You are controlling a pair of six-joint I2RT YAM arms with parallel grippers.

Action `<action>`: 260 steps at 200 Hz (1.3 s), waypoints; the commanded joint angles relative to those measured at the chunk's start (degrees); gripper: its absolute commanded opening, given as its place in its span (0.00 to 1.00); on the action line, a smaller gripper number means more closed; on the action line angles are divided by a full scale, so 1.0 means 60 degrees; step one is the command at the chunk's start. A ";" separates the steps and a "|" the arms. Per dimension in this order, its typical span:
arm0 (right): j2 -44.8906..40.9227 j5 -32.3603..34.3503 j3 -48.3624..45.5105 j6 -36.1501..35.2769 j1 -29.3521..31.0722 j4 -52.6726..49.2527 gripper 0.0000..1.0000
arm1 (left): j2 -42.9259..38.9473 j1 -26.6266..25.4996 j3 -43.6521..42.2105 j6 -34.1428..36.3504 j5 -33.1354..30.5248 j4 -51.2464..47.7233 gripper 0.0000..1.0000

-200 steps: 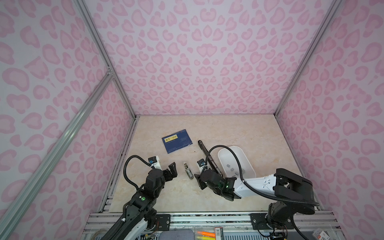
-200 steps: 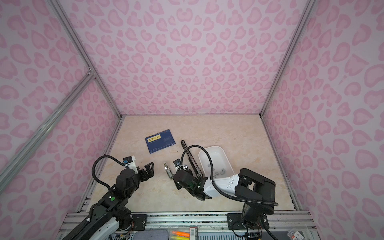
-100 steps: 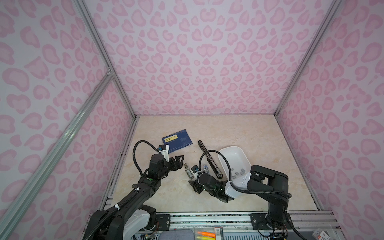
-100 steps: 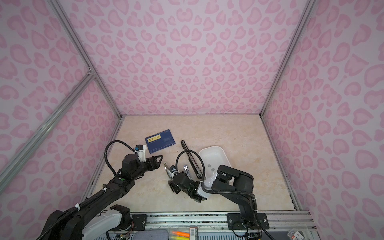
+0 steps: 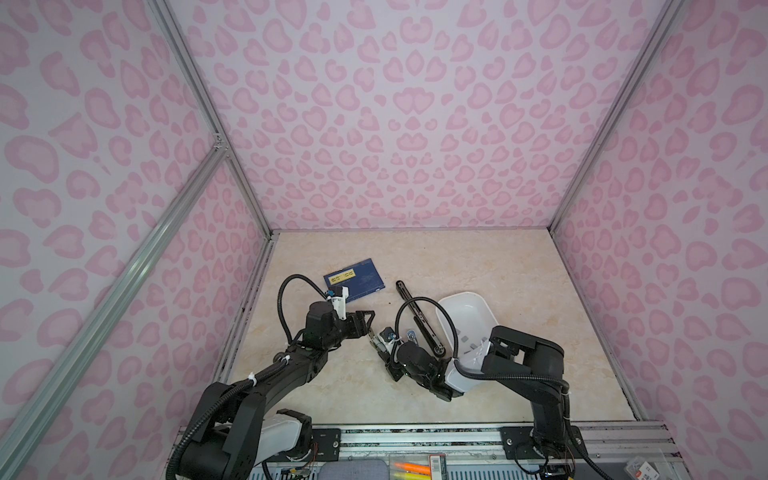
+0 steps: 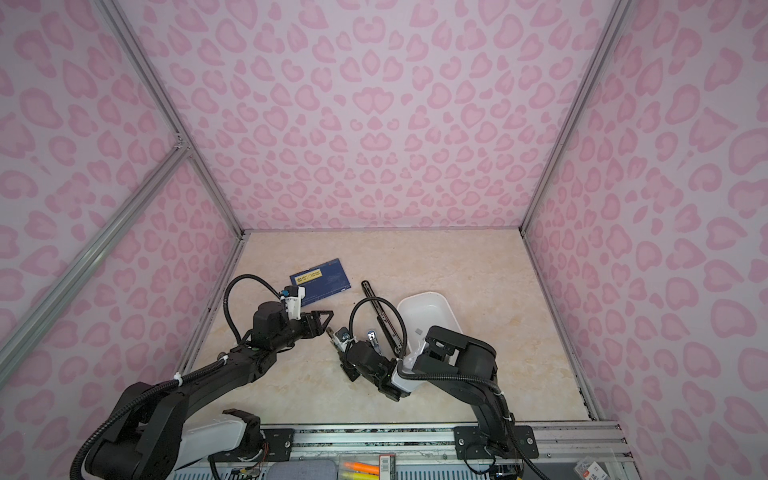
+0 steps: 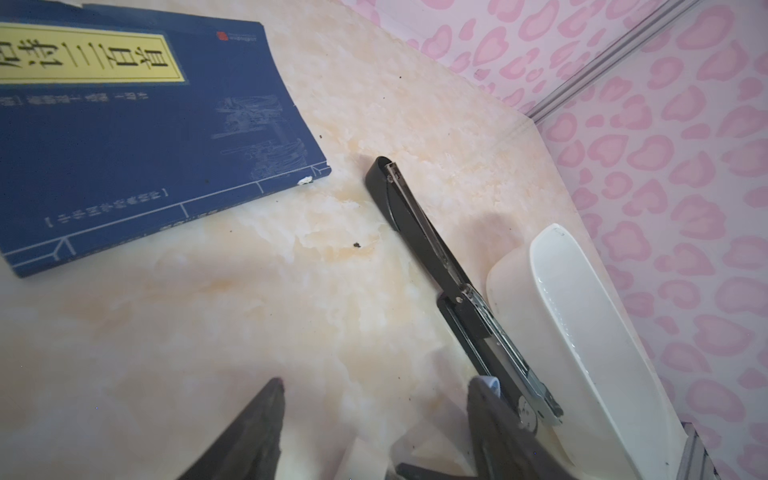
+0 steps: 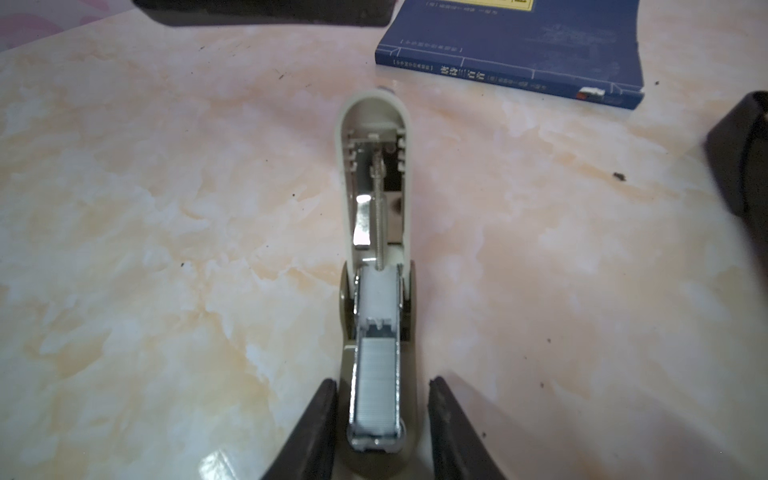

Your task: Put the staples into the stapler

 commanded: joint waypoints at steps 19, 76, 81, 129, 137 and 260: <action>0.0165 -0.0372 -0.0130 -0.0007 -0.0153 -0.0154 0.32 | -0.0271 -0.0052 -0.0600 0.0107 0.0526 0.0782 0.66; 0.0278 -0.0615 -0.0202 0.0175 -0.0175 0.0110 0.28 | -0.0282 -0.0493 -0.1150 -0.0106 -0.0166 0.1148 0.65; 0.0285 -0.0623 -0.0230 0.0207 -0.0194 0.0171 0.27 | -0.0211 -0.0556 -0.1106 -0.0080 -0.0101 0.1171 0.65; 0.0398 -0.0941 -0.0291 0.0426 -0.0322 0.0592 0.26 | 0.0271 -0.1256 -0.1009 0.0209 0.0223 0.1715 0.59; 0.0441 -0.0976 -0.0283 0.0469 -0.0350 0.0611 0.25 | 0.0156 -0.1328 -0.1063 0.0310 0.0257 0.1732 0.59; 0.0078 -0.1199 -0.0759 0.0565 -0.0519 0.1205 0.44 | 0.0213 -0.1918 -0.1593 0.0972 -0.0606 0.1836 0.53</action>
